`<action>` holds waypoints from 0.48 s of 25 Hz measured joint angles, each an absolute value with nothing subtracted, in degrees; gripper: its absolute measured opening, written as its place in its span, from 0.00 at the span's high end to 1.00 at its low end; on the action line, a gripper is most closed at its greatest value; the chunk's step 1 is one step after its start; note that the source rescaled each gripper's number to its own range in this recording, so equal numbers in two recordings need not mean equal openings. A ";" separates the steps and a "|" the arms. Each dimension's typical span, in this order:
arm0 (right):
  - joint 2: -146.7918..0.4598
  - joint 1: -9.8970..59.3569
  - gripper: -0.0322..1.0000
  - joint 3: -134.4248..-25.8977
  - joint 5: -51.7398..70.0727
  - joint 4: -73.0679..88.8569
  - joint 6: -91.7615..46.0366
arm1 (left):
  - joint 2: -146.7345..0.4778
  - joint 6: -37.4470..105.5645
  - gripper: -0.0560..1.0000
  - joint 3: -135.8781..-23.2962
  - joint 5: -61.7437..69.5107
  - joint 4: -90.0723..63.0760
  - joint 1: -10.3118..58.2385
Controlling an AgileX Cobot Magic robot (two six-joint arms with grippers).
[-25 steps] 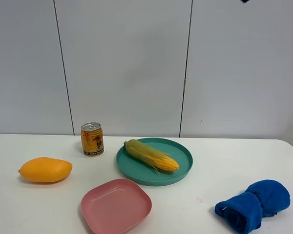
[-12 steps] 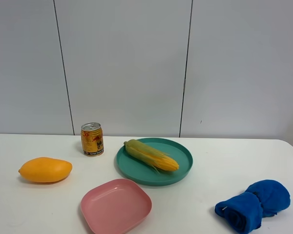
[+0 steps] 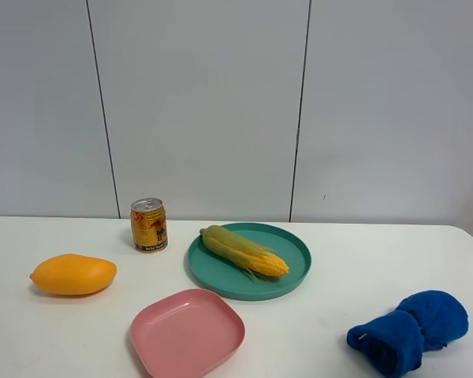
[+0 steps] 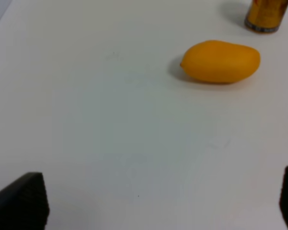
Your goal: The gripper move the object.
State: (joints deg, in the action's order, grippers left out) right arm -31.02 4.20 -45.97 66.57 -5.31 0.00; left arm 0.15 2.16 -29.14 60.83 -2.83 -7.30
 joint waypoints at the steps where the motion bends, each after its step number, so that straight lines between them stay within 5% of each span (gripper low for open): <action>1: -29.38 2.78 0.00 -44.94 66.51 -5.15 0.98 | 0.15 2.16 0.00 -29.14 60.83 -2.83 -7.30; 12: -12.03 0.79 0.00 -33.71 64.91 -4.02 7.34 | 0.15 2.16 0.00 -29.14 60.83 -2.83 -7.30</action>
